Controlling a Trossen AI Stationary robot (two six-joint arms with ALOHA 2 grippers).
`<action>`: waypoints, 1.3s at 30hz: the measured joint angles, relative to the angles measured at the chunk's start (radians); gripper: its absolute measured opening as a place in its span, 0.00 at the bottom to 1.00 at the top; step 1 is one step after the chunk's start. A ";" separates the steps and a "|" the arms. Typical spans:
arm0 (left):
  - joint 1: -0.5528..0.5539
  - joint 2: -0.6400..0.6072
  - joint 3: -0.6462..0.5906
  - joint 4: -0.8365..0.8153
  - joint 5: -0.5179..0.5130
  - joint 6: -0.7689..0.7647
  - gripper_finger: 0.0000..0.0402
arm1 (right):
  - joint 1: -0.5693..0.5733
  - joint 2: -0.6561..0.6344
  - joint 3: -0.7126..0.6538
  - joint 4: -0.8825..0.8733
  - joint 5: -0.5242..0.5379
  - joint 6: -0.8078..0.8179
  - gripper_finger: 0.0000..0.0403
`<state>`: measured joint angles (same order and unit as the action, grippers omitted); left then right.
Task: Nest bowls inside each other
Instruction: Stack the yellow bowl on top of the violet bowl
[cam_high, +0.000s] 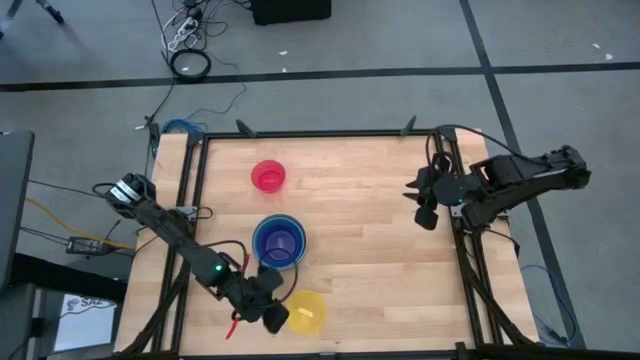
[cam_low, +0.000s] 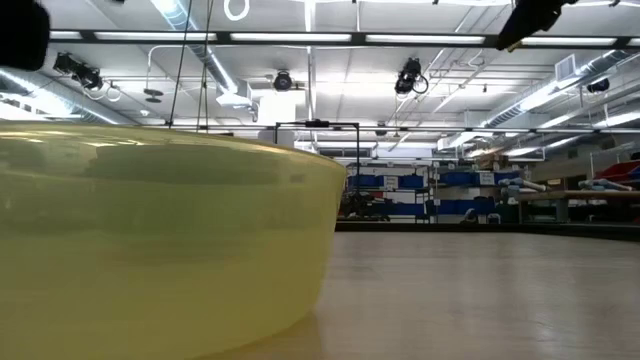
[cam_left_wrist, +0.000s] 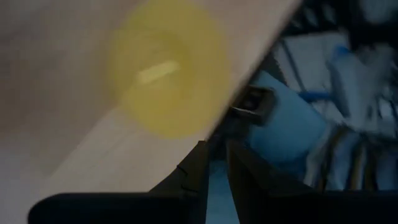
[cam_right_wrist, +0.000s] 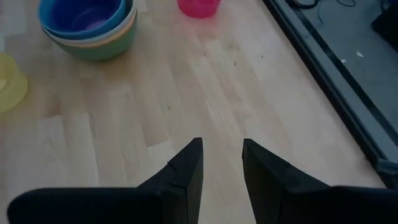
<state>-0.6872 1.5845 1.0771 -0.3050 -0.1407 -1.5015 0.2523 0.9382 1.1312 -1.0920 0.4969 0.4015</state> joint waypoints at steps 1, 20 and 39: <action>0.004 0.000 0.000 -0.031 -0.002 -0.047 0.16 | 0.003 -0.014 -0.016 0.006 0.000 0.006 0.25; 0.098 0.016 0.000 -0.045 0.041 -0.236 0.18 | 0.010 -0.024 -0.174 0.017 -0.025 0.014 0.25; 0.099 0.149 0.001 -0.028 0.159 -0.234 0.32 | 0.010 -0.024 -0.174 0.051 -0.030 0.015 0.26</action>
<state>-0.5880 1.7331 1.0779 -0.3328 0.0182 -1.7355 0.2623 0.9138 0.9569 -1.0405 0.4667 0.4164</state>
